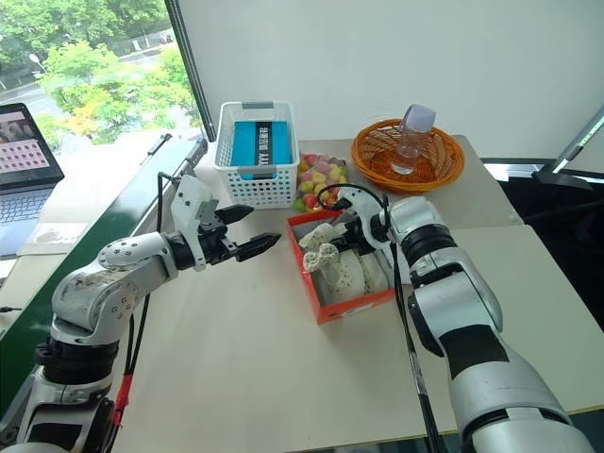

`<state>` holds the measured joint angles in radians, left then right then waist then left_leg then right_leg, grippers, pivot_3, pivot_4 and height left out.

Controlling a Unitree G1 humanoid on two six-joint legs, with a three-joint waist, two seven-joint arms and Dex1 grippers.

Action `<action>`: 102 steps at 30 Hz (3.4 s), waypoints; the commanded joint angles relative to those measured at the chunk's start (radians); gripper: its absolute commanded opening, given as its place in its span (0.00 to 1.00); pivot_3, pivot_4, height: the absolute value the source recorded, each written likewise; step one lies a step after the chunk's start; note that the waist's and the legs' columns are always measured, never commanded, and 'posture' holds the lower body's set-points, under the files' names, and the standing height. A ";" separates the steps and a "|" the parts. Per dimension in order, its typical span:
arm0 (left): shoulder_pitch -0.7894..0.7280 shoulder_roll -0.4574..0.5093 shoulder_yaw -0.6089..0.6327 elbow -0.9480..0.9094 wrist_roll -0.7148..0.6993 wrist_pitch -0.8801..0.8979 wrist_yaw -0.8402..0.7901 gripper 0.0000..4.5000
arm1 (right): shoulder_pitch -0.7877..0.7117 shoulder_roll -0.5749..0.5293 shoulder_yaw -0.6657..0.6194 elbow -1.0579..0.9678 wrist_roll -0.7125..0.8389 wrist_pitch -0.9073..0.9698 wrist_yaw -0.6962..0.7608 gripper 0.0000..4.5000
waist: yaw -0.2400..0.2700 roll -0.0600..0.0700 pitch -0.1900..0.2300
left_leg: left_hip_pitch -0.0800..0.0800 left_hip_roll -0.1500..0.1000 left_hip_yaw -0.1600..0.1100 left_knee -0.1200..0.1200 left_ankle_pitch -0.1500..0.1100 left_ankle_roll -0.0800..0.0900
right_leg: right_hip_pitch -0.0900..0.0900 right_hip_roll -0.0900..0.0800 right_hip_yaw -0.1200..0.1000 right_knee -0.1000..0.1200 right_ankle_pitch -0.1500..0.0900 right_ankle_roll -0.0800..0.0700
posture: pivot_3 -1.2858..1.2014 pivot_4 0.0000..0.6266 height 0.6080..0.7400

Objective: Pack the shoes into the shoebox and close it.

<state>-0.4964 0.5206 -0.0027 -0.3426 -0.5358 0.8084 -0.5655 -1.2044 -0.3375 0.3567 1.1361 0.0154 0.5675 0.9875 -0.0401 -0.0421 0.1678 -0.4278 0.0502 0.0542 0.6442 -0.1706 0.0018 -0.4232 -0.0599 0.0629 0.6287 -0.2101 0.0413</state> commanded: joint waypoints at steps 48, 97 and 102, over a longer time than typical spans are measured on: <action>-0.085 0.035 -0.090 0.054 0.070 -0.079 -0.165 1.00 | 0.319 -0.248 -0.451 -1.212 0.297 0.508 -0.029 0.99 | 0.013 0.002 -0.014 | -0.015 -0.001 0.000 -0.003 -0.001 0.000 | -0.016 0.000 0.002 0.000 -0.004 0.000 | 0.52 0.24 1.00; -0.245 0.183 -0.212 0.191 0.257 -0.189 -0.568 1.00 | 0.903 0.009 -1.026 -0.523 0.532 -0.080 -0.316 0.01 | -0.005 -0.005 -0.016 | 0.003 -0.001 0.000 0.001 0.000 0.002 | 0.004 0.001 0.005 -0.003 -0.010 0.003 | 0.52 0.24 1.00; -0.220 0.219 -0.202 0.170 0.229 -0.163 -0.597 1.00 | 0.871 -0.002 -1.081 -0.412 0.608 -0.197 -0.297 0.01 | -0.006 -0.009 -0.018 | 0.004 -0.001 0.000 0.001 0.000 0.002 | 0.006 0.000 0.005 -0.004 -0.010 0.003 | 0.52 0.24 1.00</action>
<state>-0.7180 0.7216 -0.2365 -0.1473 -0.2905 0.6404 -1.1518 -0.3460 -0.3283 -0.6871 0.6670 0.6072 0.4123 0.6971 -0.0457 -0.0511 0.1497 -0.4240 0.0494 0.0543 0.6456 -0.1707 0.0034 -0.4175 -0.0598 0.0683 0.6244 -0.2197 0.0443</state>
